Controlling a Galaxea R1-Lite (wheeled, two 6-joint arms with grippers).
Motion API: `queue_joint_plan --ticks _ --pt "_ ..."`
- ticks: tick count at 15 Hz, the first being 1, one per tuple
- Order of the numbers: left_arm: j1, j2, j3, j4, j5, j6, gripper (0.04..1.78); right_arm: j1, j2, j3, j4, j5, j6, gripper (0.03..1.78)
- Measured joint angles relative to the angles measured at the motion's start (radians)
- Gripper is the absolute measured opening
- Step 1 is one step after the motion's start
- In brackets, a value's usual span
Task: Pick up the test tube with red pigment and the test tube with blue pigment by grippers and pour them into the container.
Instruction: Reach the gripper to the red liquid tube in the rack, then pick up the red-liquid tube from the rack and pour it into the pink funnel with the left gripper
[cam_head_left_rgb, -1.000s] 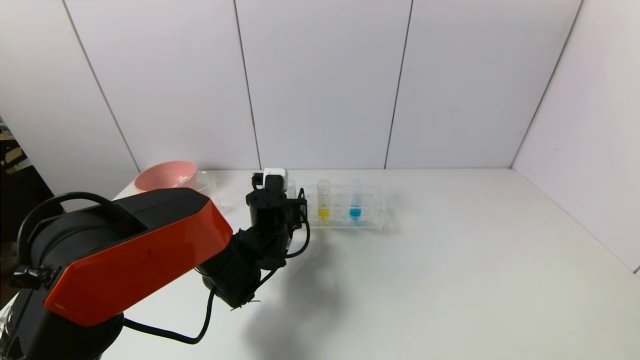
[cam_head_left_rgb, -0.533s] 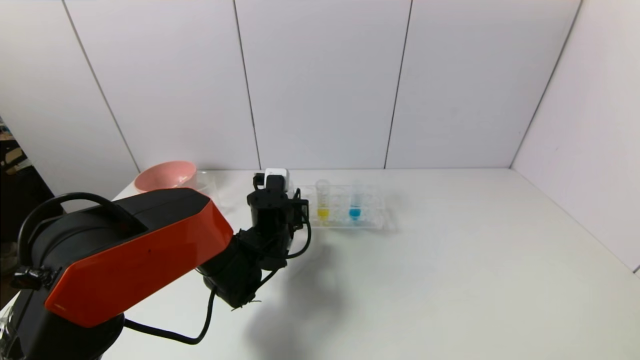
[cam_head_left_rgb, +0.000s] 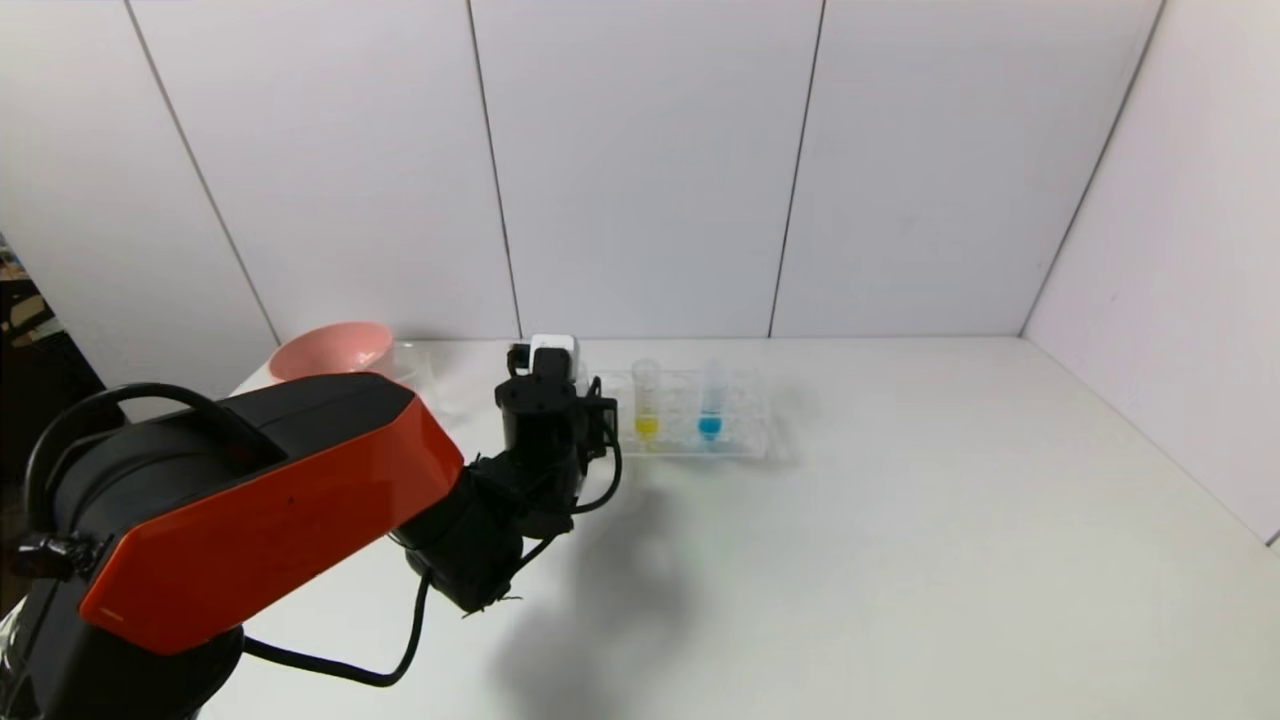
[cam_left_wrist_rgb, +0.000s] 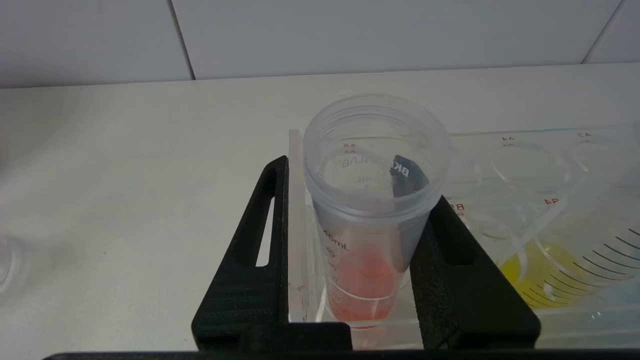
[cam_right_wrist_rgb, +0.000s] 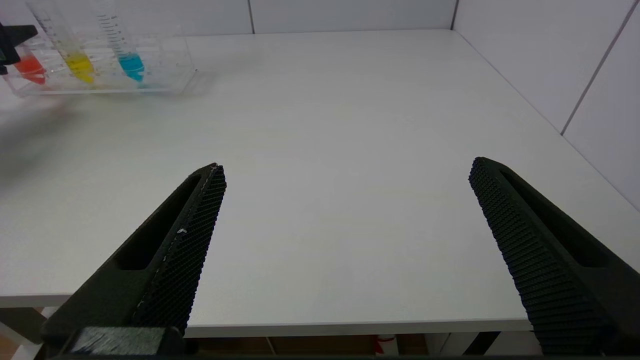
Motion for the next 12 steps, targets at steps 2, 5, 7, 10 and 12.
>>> queue_joint_plan --ticks 2,5,7,10,12 --pt "0.003 -0.027 -0.013 0.068 -0.003 0.001 0.67 0.000 0.000 0.000 0.000 0.000 0.000 1.77" --pt "0.016 -0.085 -0.059 0.211 -0.011 0.000 0.60 0.000 0.000 0.000 0.000 0.000 0.000 1.77" --pt "0.024 -0.130 -0.087 0.304 -0.024 -0.003 0.55 -0.001 0.000 0.000 -0.001 0.000 0.000 1.77" --pt "0.032 -0.179 -0.130 0.369 -0.023 -0.002 0.55 0.000 0.000 0.000 0.000 0.000 0.000 1.77" --pt "0.032 -0.205 -0.144 0.406 -0.022 -0.001 0.51 0.000 0.000 0.000 0.000 0.000 0.000 1.77"
